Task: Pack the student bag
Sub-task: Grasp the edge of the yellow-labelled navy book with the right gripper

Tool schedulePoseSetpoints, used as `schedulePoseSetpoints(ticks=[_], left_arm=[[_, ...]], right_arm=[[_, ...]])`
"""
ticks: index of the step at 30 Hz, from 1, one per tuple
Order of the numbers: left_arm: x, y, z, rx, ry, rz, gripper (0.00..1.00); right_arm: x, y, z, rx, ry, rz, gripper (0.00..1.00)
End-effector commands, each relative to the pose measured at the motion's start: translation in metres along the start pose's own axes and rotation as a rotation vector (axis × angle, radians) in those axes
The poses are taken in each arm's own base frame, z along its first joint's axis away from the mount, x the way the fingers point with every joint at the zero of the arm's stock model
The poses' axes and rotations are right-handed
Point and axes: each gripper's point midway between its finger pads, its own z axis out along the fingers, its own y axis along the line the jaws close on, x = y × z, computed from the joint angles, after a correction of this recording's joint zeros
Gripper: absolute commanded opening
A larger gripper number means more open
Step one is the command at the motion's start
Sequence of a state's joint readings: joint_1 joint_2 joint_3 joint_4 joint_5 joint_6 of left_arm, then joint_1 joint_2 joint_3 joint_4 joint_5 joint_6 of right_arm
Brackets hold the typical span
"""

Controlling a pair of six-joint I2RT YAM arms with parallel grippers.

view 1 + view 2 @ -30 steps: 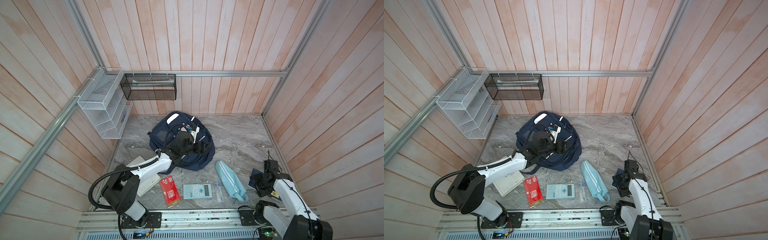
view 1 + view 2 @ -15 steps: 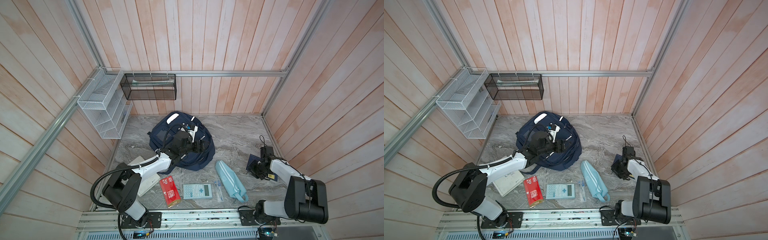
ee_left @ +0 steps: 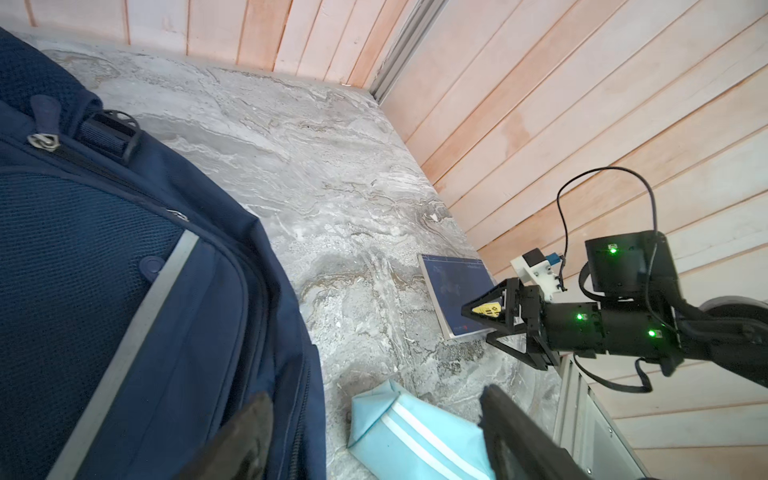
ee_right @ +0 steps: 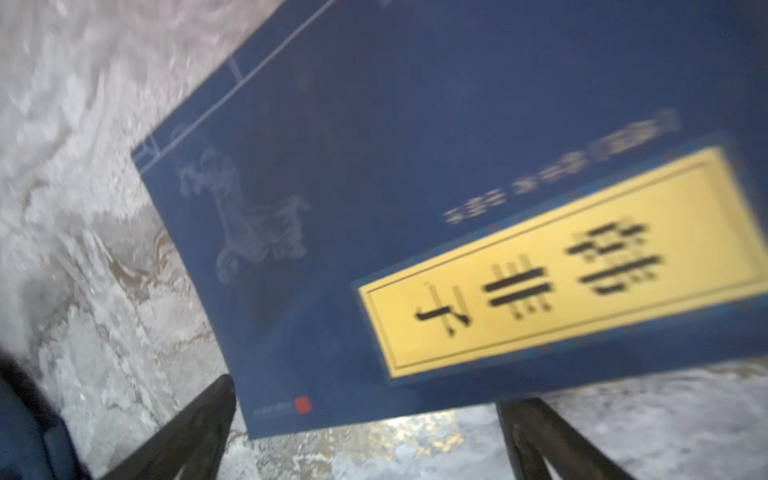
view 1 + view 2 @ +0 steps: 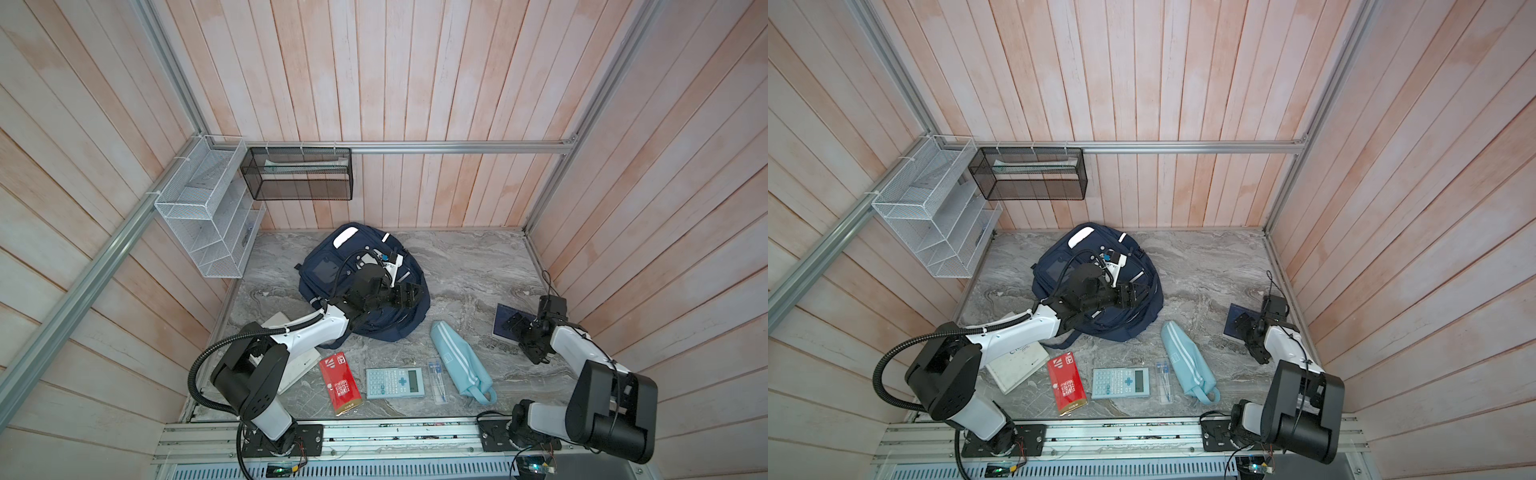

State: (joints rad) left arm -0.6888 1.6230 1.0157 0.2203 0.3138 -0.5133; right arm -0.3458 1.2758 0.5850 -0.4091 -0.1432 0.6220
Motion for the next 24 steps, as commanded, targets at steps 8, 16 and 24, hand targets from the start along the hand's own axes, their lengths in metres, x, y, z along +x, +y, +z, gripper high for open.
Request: schedulePoseSetpoints(ticks=[8, 16, 24], left_arm=[[-0.013, -0.025, -0.002, 0.060, -0.025, 0.029, 0.81], [-0.012, -0.024, -0.005, 0.051, -0.025, 0.033, 0.81], [-0.008, -0.011, 0.016, -0.078, 0.024, 0.096, 0.81]], right_arm=[[-0.041, -0.037, -0.003, 0.105, -0.106, 0.042, 0.95], [-0.060, -0.004, 0.029, 0.047, -0.025, -0.089, 0.96], [-0.046, 0.083, 0.051, -0.008, 0.009, -0.447, 0.93]])
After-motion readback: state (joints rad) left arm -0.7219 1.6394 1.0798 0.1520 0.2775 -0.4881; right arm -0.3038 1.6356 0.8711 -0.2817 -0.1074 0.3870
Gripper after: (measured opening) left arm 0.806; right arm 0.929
